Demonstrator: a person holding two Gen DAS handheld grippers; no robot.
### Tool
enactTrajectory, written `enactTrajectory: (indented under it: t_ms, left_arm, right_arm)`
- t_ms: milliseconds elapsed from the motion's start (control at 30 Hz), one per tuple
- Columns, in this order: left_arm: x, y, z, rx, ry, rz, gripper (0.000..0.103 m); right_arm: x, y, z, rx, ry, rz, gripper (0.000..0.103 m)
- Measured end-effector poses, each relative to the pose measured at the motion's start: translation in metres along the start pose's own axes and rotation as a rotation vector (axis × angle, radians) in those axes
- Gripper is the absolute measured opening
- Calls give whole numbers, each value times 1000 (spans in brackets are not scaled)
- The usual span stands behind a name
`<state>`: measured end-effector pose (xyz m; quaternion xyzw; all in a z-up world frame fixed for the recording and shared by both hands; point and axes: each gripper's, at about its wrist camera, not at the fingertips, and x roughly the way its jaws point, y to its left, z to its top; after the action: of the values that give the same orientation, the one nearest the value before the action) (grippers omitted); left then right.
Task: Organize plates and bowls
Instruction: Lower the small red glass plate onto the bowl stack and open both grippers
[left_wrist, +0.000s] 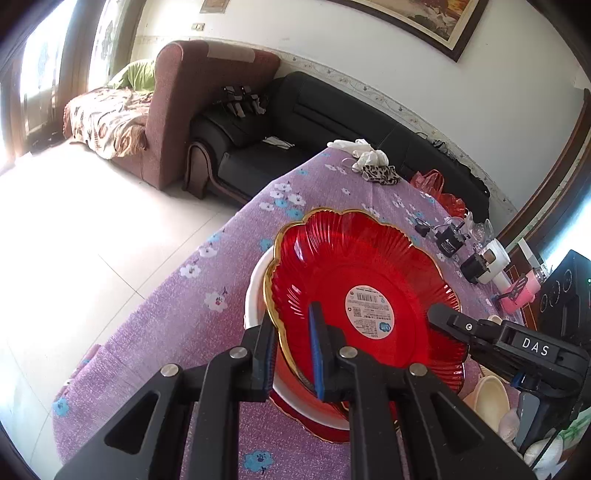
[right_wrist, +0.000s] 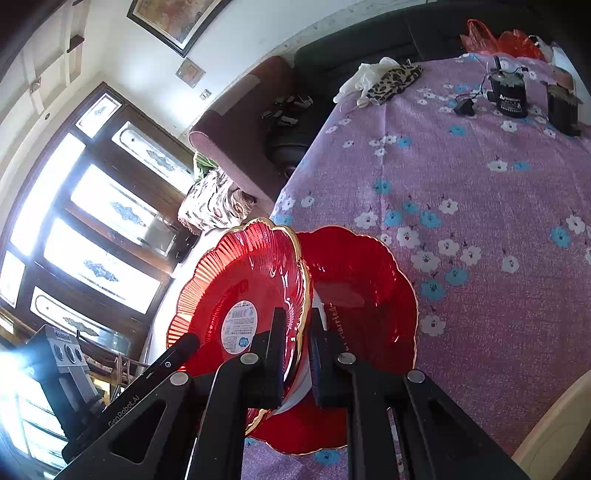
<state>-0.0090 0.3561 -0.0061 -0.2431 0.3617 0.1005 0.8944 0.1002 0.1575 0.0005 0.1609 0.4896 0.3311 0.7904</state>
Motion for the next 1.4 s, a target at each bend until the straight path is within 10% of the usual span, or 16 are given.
enactTrajectory:
  t_ms: [233, 533, 1233, 1400]
  left_arm:
    - [-8, -2, 0, -5, -14, -24, 17]
    - [-25, -10, -4, 29, -41, -37, 44]
    - [-53, 2, -16, 8, -104, -66, 50]
    - [-64, -3, -22, 17, -118, -74, 60]
  right_arm:
    - [0, -3, 1, 15, -5, 14, 15]
    - [2, -8, -2, 29, -3, -2, 18]
    - [10, 22, -22, -172, -76, -196, 26]
    - [15, 18, -20, -185, -72, -203, 52]
